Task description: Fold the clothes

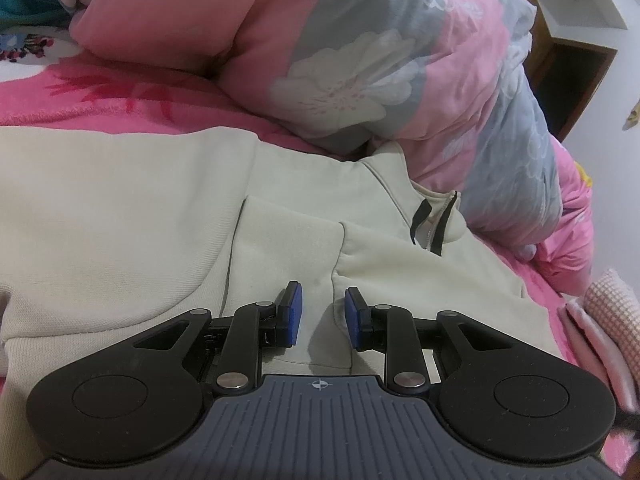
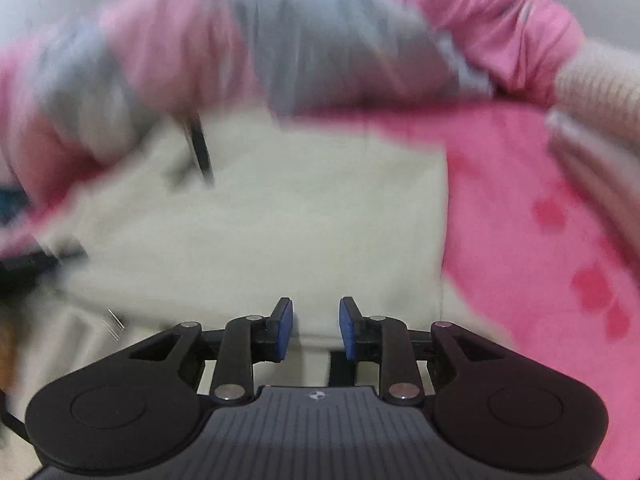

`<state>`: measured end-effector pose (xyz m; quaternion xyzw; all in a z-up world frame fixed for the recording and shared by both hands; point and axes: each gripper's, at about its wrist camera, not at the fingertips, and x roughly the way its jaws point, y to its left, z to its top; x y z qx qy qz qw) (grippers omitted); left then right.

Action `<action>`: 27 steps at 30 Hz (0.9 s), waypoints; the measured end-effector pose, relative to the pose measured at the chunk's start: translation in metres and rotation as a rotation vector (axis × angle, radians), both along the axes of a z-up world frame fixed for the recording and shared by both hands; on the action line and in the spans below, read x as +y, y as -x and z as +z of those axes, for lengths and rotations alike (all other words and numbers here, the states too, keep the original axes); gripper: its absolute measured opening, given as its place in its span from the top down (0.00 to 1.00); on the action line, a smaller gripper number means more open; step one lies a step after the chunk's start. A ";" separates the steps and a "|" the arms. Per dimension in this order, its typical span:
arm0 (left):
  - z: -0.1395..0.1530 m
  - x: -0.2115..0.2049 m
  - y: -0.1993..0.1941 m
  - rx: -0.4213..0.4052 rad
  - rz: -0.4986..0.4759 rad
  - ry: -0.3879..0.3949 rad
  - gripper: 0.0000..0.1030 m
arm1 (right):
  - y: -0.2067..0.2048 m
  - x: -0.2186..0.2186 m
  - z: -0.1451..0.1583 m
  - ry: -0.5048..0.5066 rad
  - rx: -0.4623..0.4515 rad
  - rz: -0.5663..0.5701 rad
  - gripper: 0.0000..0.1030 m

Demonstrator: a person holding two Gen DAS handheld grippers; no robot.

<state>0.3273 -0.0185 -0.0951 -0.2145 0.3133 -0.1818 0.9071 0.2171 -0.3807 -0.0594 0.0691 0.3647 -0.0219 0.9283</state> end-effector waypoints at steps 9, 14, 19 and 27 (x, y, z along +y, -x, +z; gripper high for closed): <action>0.022 -0.015 0.027 -0.013 -0.058 -0.123 0.52 | 0.000 0.001 -0.020 0.022 -0.065 -0.016 0.72; 0.023 -0.033 0.038 -0.027 -0.083 -0.292 0.52 | 0.008 -0.008 -0.021 -0.054 -0.084 -0.024 0.72; 0.041 -0.008 0.051 0.025 -0.033 -0.200 0.52 | 0.009 -0.015 -0.022 -0.104 -0.095 -0.027 0.72; 0.067 0.106 0.115 0.030 0.275 -0.032 0.52 | 0.011 -0.026 -0.024 -0.187 -0.110 -0.034 0.72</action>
